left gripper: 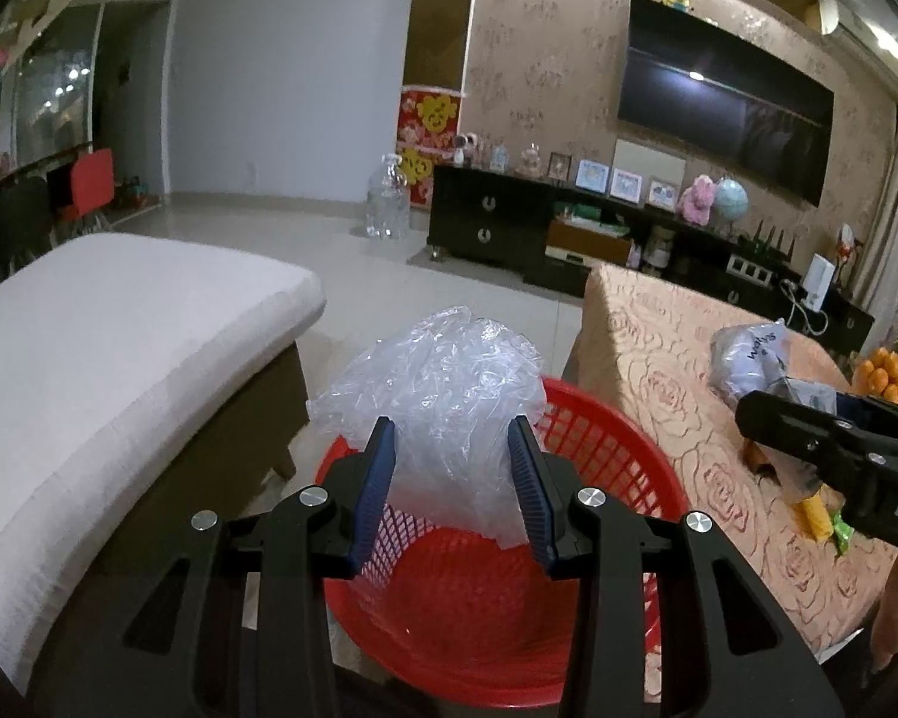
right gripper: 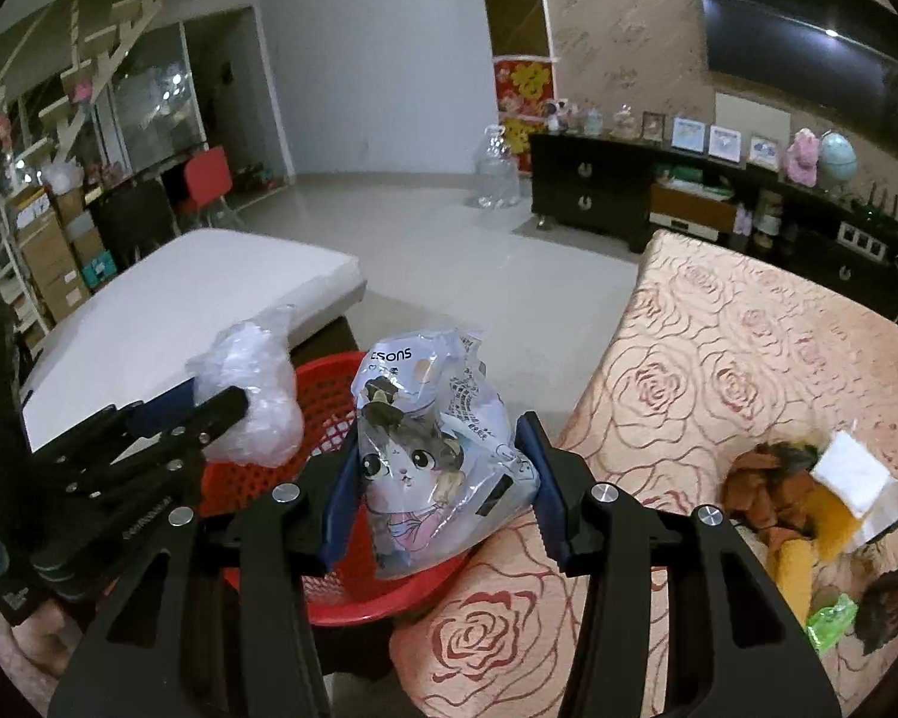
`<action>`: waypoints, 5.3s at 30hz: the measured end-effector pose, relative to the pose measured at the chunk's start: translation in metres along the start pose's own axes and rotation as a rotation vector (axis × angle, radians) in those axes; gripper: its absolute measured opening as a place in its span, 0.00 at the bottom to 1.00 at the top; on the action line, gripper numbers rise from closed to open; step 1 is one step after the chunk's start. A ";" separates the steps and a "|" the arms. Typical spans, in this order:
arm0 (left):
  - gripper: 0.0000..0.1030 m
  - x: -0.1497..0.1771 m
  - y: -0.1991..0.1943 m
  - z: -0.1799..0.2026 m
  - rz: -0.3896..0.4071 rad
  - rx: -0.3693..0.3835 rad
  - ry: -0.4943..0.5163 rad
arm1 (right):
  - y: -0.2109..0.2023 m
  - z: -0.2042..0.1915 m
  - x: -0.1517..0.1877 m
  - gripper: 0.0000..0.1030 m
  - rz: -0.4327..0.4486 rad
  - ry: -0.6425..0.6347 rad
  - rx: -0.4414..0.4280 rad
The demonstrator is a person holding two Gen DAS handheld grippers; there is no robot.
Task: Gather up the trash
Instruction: 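Carry both items over the red wastebasket and open both grippers to drop them, then move both grippers back from the wastebasket to the trash on the table, then grasp the yellow foam fruit net with the left gripper while the right grasps dark brown crumpled trash, then carry both items to the red wastebasket and open both grippers over it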
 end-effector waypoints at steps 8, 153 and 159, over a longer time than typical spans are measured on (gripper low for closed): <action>0.37 0.008 0.021 0.000 -0.054 0.009 0.008 | 0.034 -0.004 0.001 0.47 -0.081 0.031 -0.052; 0.15 0.012 0.002 0.235 -0.014 0.385 0.308 | -0.090 0.260 0.131 0.46 0.131 0.395 0.346; 0.15 0.002 -0.006 0.199 0.013 0.352 0.252 | -0.088 0.236 0.119 0.46 0.126 0.369 0.332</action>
Point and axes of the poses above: each gripper's, at about its wrist camera, not at the fingertips, and y roughly the way its jaws point, z to its right, x to its underside, the point moved 5 cm from there along y, roughly the way its jaws point, and after that the axes turned 10 degrees about -z, right-handed, at the moved point
